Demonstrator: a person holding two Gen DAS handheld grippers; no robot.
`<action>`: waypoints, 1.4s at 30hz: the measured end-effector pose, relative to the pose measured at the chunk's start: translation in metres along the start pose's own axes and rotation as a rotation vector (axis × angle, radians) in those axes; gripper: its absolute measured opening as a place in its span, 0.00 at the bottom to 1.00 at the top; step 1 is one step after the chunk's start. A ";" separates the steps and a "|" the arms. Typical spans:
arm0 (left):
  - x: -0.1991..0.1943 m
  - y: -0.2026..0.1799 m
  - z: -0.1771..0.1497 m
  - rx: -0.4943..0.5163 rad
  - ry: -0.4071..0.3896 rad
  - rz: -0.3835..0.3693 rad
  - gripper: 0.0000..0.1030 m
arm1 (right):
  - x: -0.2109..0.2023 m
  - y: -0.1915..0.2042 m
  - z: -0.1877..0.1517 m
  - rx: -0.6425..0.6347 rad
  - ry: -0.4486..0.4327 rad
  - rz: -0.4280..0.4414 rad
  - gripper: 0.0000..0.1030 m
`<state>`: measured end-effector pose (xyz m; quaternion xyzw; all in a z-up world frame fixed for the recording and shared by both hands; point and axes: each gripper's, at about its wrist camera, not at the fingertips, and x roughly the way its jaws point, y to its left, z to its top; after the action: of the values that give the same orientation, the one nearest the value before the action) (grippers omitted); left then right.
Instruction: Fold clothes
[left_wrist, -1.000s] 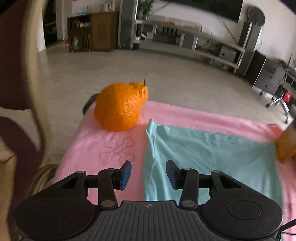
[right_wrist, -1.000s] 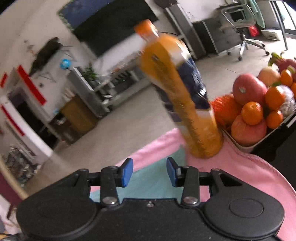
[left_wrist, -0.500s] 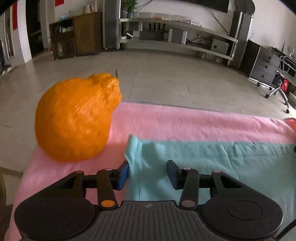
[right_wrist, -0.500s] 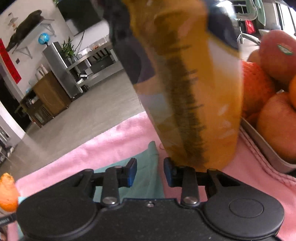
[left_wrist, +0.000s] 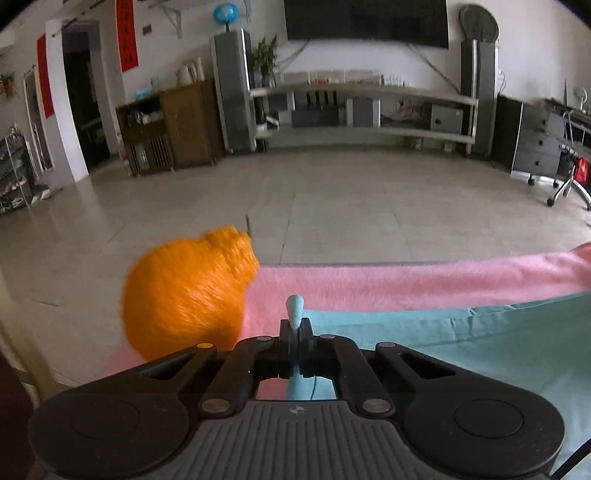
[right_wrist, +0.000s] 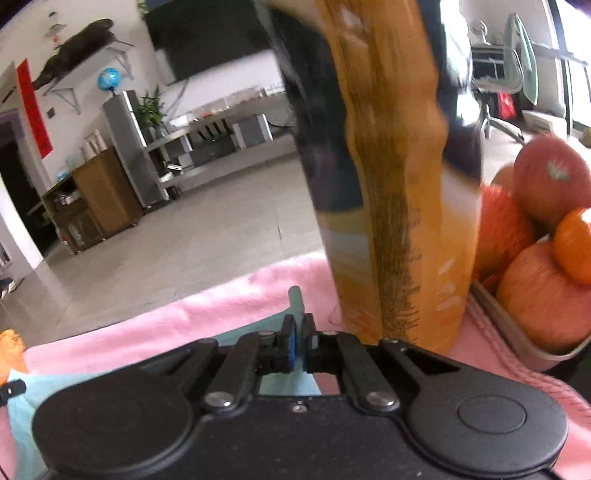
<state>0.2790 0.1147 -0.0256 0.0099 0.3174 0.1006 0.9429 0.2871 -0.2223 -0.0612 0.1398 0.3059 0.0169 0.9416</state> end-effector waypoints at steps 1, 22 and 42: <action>-0.013 0.000 0.002 0.002 -0.011 0.004 0.02 | -0.010 0.003 0.002 -0.004 -0.004 0.004 0.03; -0.264 0.018 -0.161 -0.073 0.136 0.019 0.09 | -0.289 -0.040 -0.079 0.025 0.072 0.105 0.03; -0.251 0.045 -0.196 -0.213 0.278 -0.063 0.38 | -0.269 -0.094 -0.131 0.226 0.281 0.029 0.43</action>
<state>-0.0421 0.1005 -0.0285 -0.1140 0.4323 0.1048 0.8883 -0.0122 -0.3111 -0.0347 0.2456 0.4321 0.0153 0.8676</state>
